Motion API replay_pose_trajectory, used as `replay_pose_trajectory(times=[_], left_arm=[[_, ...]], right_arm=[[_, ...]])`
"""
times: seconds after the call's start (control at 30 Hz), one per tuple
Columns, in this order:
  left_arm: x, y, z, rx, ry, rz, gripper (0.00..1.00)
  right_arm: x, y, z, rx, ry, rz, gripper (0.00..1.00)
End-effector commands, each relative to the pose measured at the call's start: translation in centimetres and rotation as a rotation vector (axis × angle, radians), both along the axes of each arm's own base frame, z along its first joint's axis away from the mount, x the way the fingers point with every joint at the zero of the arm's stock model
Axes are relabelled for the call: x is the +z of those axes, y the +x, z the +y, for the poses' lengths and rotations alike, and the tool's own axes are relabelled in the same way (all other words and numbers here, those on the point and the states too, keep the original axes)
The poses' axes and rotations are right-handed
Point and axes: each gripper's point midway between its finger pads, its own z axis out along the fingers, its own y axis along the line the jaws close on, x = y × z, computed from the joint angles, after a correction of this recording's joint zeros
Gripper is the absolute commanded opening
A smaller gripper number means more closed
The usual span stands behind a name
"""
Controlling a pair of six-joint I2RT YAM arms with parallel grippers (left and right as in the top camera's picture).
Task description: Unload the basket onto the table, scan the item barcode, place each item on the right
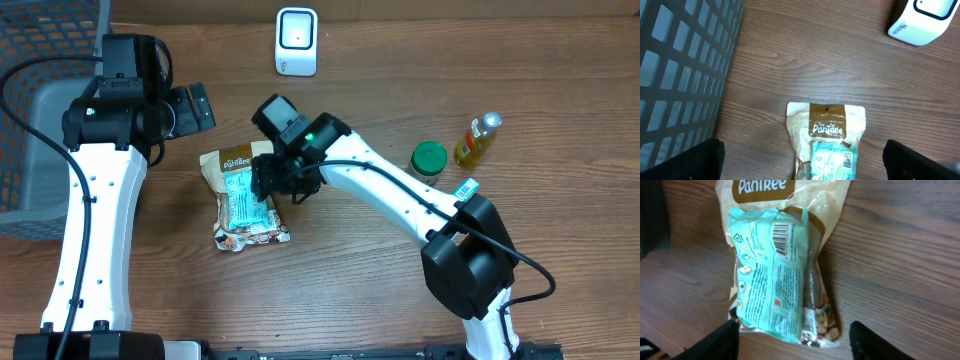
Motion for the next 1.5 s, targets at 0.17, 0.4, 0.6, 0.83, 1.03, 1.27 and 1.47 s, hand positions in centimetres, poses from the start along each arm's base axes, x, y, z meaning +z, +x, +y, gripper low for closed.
replay_pose_trajectory(times=[0.17, 0.4, 0.6, 0.83, 1.03, 1.27, 1.47], left_arm=[[0.3, 0.2, -0.1, -0.019, 0.006, -0.008, 1.0], [0.3, 0.2, -0.1, -0.019, 0.006, -0.008, 1.0], [0.3, 0.2, -0.1, -0.019, 0.006, -0.008, 1.0], [0.3, 0.2, -0.1, -0.019, 0.006, -0.008, 0.99], [0.3, 0.2, -0.1, -0.019, 0.006, -0.008, 1.0], [0.3, 0.2, -0.1, -0.016, 0.004, -0.008, 1.0], [0.4, 0.4, -0.6, -0.032, -0.021, -0.016, 1.0]], right_arm=[[-2.7, -1.7, 1.7, 0.043, 0.003, -0.033, 0.64], [-3.4, -1.5, 1.9, 0.036, -0.006, -0.057, 0.61], [-3.6, -2.1, 2.3, 0.047, -0.007, -0.053, 0.61], [-3.3, -1.8, 2.0, 0.038, -0.019, -0.071, 0.66], [4.0, 2.2, 0.2, 0.058, 0.068, -0.182, 0.76], [17.6, 9.1, -10.7, -0.188, 0.036, -0.453, 0.86], [24.1, 11.3, -27.0, -0.543, -0.061, -0.543, 1.0]])
